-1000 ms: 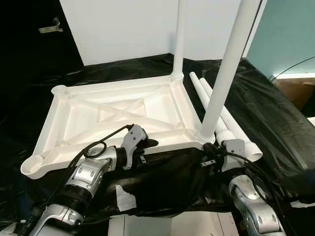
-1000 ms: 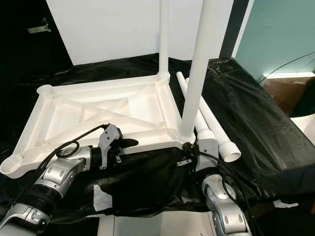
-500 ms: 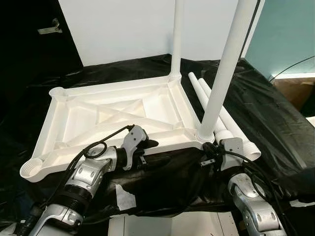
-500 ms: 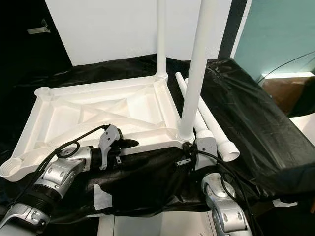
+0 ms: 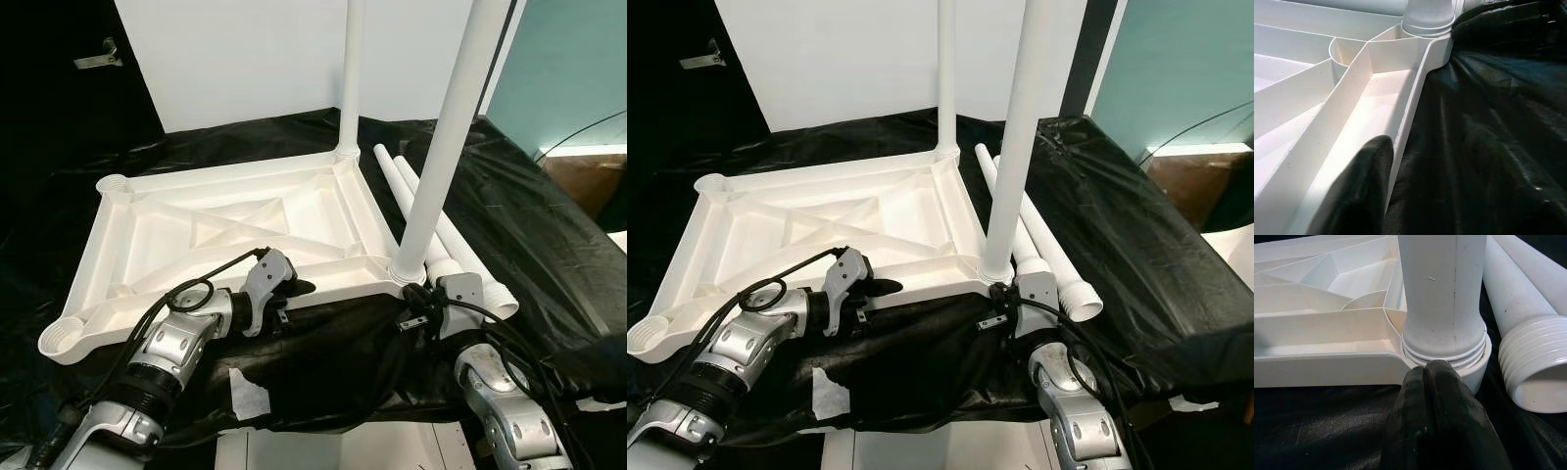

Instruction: Building children table

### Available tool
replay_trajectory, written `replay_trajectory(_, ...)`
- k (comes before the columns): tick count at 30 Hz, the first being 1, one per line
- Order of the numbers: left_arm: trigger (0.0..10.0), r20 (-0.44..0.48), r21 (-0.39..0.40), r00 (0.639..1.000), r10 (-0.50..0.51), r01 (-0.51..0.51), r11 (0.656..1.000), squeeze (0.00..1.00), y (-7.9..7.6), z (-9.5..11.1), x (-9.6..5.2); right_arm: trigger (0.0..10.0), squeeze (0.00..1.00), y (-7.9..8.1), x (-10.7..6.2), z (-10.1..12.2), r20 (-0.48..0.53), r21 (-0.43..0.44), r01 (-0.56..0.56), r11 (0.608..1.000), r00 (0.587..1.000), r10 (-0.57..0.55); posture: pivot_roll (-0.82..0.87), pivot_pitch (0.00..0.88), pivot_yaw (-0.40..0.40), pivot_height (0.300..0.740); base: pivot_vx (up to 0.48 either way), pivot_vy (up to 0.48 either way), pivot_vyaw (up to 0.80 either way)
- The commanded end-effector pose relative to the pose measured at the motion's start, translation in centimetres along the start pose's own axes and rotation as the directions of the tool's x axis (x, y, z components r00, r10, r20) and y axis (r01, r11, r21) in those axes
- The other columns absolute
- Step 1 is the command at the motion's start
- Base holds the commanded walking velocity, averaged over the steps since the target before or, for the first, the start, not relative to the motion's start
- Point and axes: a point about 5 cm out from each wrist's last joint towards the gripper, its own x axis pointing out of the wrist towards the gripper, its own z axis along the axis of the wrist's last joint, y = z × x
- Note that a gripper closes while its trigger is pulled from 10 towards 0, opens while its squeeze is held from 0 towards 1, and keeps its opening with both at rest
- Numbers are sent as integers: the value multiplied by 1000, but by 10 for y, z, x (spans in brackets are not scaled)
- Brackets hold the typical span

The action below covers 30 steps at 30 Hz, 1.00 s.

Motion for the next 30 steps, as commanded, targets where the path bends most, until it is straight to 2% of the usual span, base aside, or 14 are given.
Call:
replay_trajectory(1,0,-106,-139,953,-283,268,953,0,-34,-38,16,10000,0,16,4,-13,-78,29,-81,996,993,83,-112,11,20,740,0,0,0)
replay_trajectory(2,1961,-113,-125,958,-263,249,960,0,-32,-37,18,10000,0,17,4,-11,-71,29,-86,996,994,88,-113,9,18,740,0,0,0)
replay_trajectory(3,10000,-121,-100,967,-223,212,972,0,-28,-37,21,10000,0,17,5,-9,-63,25,-90,996,994,91,-115,7,18,740,0,0,0)
replay_trajectory(8,10000,-109,-27,990,-86,83,996,0,-13,-33,27,10000,0,15,4,0,-12,-8,-89,996,996,89,-115,10,15,740,0,0,0)
replay_trajectory(14,10000,10,-52,999,-38,39,998,0,-8,-21,24,10000,0,17,0,6,36,-27,-90,996,995,91,-117,18,15,740,0,0,0)
replay_trajectory(15,10000,80,-69,996,-48,53,996,0,-8,-15,20,10000,0,17,-2,6,37,-26,-82,996,996,83,-117,20,14,740,0,0,0)
replay_trajectory(16,10000,172,-88,983,-69,85,992,0,-11,-6,14,10000,0,16,-4,4,32,-30,-69,997,997,70,-117,23,13,740,0,0,0)
replay_trajectory(17,10000,172,-88,983,-69,85,992,0,-11,-6,14,10000,0,16,-4,4,32,-30,-69,997,997,70,-117,23,13,740,0,0,0)
replay_trajectory(18,10000,259,-97,962,-84,112,989,0,-14,2,7,10000,0,16,-6,2,23,-33,-57,998,998,58,-117,24,12,740,0,0,0)
replay_trajectory(19,10000,259,-97,962,-84,112,989,0,-14,2,7,10000,0,16,-6,2,23,-33,-57,998,998,58,-117,24,12,740,0,0,0)
replay_trajectory(22,10000,420,-116,904,-80,141,983,0,-18,16,-13,10000,0,15,-9,-4,3,-29,-42,999,999,42,-113,25,13,740,0,0,0)
replay_trajectory(28,10000,477,-147,879,-11,92,985,0,-11,17,-24,10000,0,16,-7,-4,4,-26,-44,999,999,44,-106,21,15,740,0,0,0)
replay_trajectory(29,10000,495,-168,867,53,36,985,0,-5,17,-30,10000,0,17,-6,-4,7,-25,-45,999,999,46,-104,22,17,740,0,0,0)
replay_trajectory(30,10000,495,-168,867,53,36,985,0,-5,17,-30,10000,0,17,-6,-4,7,-25,-45,999,999,46,-104,22,17,740,0,0,0)
